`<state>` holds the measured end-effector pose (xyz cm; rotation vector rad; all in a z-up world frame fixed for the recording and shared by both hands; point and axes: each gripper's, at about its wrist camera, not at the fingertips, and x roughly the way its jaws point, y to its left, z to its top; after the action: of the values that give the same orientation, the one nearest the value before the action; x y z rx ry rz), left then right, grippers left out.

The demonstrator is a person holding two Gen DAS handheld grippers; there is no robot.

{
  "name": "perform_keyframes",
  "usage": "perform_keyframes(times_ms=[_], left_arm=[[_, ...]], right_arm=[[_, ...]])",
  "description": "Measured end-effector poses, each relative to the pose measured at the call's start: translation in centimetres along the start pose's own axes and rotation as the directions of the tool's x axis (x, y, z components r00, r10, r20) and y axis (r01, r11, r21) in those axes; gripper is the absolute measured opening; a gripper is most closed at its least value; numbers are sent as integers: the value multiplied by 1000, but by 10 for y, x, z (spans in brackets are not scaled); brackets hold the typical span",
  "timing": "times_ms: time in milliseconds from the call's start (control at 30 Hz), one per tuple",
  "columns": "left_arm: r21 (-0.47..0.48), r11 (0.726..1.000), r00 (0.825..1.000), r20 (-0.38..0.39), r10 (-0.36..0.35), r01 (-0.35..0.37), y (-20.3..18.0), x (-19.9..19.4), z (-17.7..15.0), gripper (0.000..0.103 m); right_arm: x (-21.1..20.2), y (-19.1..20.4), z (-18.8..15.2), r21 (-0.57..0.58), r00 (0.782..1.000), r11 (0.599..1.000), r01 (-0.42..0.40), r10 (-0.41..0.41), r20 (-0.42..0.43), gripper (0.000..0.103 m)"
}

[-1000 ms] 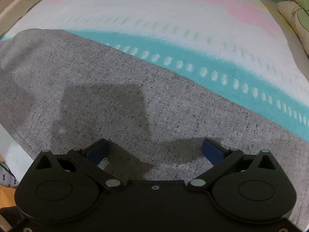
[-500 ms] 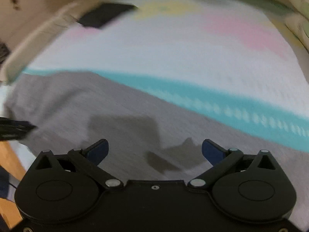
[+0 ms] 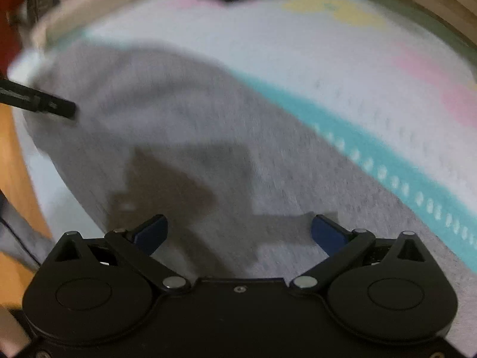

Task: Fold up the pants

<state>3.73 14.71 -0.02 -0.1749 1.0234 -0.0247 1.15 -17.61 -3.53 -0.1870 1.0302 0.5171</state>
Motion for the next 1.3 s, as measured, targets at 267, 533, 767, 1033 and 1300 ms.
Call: perform_keyframes(times_ms=[267, 533, 767, 1033, 1300], left_arm=[[79, 997, 992, -123, -17, 27, -7, 51, 14, 34], [91, 994, 985, -168, -47, 63, -5, 71, -8, 41], [76, 994, 982, -174, -68, 82, -3, 79, 3, 46], [-27, 999, 999, 39, -20, 21, 20, 44, 20, 45], [-30, 1000, 995, 104, 10, -7, 24, 47, 34, 45]], right_arm=[[-21, 2, 44, -35, 966, 999, -32, 40, 256, 103], [27, -9, 94, -19, 962, 977, -215, 215, 166, 103], [75, -4, 118, -9, 929, 929, -369, 369, 19, 102], [48, 32, 101, -171, 916, 904, -392, 400, 13, 32], [8, 88, 43, -456, 948, 852, -258, 315, 52, 21]])
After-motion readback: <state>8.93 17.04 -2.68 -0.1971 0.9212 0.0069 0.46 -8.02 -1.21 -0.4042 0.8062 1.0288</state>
